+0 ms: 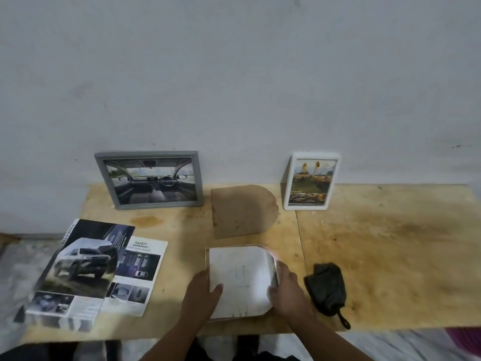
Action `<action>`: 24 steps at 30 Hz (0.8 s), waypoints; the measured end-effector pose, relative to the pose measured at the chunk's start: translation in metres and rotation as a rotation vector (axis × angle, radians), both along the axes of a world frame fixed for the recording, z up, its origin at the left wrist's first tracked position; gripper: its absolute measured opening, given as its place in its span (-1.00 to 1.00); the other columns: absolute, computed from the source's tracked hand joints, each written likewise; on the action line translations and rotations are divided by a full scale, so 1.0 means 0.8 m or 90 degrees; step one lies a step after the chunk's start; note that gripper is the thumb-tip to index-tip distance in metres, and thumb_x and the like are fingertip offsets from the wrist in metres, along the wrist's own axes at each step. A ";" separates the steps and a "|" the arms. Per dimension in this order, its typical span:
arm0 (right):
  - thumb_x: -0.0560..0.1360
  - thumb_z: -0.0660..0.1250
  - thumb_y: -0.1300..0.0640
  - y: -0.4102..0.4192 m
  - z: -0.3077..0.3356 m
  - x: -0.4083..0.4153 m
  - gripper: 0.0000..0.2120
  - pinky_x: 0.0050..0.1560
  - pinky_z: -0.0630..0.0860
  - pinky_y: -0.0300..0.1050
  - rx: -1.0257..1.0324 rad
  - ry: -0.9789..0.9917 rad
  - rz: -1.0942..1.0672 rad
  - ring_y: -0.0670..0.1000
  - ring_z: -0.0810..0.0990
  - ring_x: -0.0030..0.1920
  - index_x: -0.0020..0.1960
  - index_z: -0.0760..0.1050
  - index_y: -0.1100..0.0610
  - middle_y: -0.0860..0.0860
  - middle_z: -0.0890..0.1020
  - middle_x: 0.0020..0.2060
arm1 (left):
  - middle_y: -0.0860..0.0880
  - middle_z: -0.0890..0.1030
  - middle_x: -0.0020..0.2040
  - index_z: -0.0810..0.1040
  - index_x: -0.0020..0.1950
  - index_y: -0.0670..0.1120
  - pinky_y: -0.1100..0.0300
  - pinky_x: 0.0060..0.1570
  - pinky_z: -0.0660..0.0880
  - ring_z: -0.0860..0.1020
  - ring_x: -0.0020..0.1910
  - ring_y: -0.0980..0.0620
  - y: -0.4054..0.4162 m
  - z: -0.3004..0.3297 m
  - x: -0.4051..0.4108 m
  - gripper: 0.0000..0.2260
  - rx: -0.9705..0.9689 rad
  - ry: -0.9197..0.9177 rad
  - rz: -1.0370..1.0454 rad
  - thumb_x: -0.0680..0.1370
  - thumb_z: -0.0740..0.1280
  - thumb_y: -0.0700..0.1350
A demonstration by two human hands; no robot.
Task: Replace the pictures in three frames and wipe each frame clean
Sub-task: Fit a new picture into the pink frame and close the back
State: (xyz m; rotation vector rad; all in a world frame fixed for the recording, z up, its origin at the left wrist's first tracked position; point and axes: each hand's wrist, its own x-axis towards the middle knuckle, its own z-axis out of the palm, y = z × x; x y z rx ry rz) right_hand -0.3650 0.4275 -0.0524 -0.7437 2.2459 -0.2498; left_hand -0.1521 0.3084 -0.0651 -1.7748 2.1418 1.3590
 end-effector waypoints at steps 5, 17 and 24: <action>0.58 0.25 -0.12 0.004 -0.003 -0.009 -0.33 0.10 0.61 -0.04 0.014 0.113 0.146 0.06 0.49 0.26 0.59 0.01 -0.10 0.07 0.27 0.40 | -0.01 0.36 0.57 0.36 0.57 -0.02 0.01 0.49 0.37 0.37 0.49 -0.08 0.008 -0.015 0.008 -0.37 -0.082 -0.126 -0.111 0.55 0.33 0.21; 0.60 0.25 -0.18 -0.057 -0.006 -0.052 -0.48 0.26 0.53 -0.08 -0.080 0.095 0.200 0.02 0.47 0.31 0.52 0.31 -0.09 0.01 0.43 0.37 | -0.08 0.09 0.68 -0.01 0.69 0.00 -0.01 0.53 0.28 0.18 0.61 -0.14 0.010 -0.029 0.017 -0.07 -0.128 -0.150 -0.193 0.47 0.33 0.33; 0.48 0.39 -0.01 -0.181 -0.013 -0.133 -0.40 0.14 0.52 -0.03 -0.067 -0.073 -0.172 0.21 0.59 0.24 0.45 0.38 0.18 0.16 0.58 0.28 | -0.07 0.05 0.67 -0.07 0.67 -0.14 -0.13 0.51 0.28 0.17 0.63 -0.16 0.013 -0.042 0.016 0.40 -0.147 -0.177 -0.260 0.09 -0.02 0.79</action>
